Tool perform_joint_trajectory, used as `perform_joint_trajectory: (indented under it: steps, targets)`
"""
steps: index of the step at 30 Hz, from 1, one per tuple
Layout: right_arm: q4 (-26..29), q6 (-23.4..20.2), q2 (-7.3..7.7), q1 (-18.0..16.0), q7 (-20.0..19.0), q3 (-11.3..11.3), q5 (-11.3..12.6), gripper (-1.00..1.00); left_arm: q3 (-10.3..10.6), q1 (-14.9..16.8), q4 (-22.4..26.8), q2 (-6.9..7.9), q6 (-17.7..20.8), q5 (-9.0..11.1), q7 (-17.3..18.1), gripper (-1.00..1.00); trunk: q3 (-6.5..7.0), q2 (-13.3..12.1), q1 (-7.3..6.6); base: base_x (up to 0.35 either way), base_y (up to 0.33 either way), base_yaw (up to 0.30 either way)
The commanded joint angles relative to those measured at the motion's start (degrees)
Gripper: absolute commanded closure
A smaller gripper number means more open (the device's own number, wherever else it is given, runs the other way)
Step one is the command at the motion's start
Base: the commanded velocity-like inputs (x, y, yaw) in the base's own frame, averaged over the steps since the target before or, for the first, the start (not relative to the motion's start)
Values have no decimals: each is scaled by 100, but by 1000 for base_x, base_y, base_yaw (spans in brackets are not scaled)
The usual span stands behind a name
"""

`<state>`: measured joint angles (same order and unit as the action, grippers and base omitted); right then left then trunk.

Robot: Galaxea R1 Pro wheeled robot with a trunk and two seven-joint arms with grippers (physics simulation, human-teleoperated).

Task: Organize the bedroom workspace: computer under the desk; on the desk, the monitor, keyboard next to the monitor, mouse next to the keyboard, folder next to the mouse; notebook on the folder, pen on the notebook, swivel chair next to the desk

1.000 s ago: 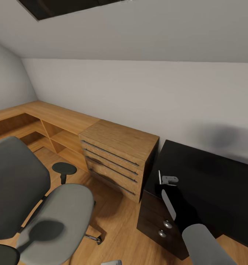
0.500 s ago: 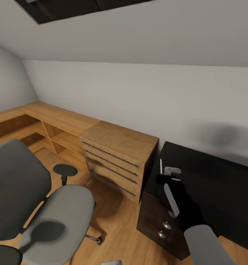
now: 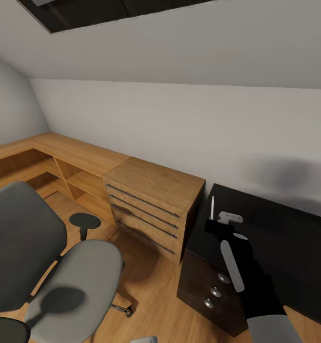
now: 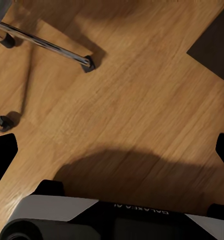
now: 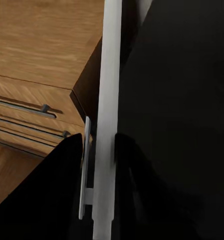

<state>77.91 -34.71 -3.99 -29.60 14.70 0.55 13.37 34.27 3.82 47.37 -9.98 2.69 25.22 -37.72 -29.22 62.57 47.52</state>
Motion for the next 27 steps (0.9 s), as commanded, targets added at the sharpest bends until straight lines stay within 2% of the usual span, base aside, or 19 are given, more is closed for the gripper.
perform_joint_trajectory:
  steps: [1,5,8,23,27]
  targets:
    - [26,-15,-7,-3,45,-13,122,100,22,5,10,4,-12,18,-43,-100,-6,4,0,-54,0,0]
    - [37,0,24,-2,64,-84,361,100,27,5,10,-2,-87,18,-43,-100,-6,4,0,-217,0,0]
    - [15,8,38,-2,67,-103,408,100,27,5,10,-2,-99,18,-43,-100,3,4,0,-314,0,-89]
    - [-116,111,64,7,67,-129,427,100,24,5,9,-1,-102,18,-43,-100,82,4,0,-333,0,-241]
    - [-131,134,65,7,63,-284,429,100,1,5,9,3,-102,25,-43,-100,103,4,0,-154,0,-259]
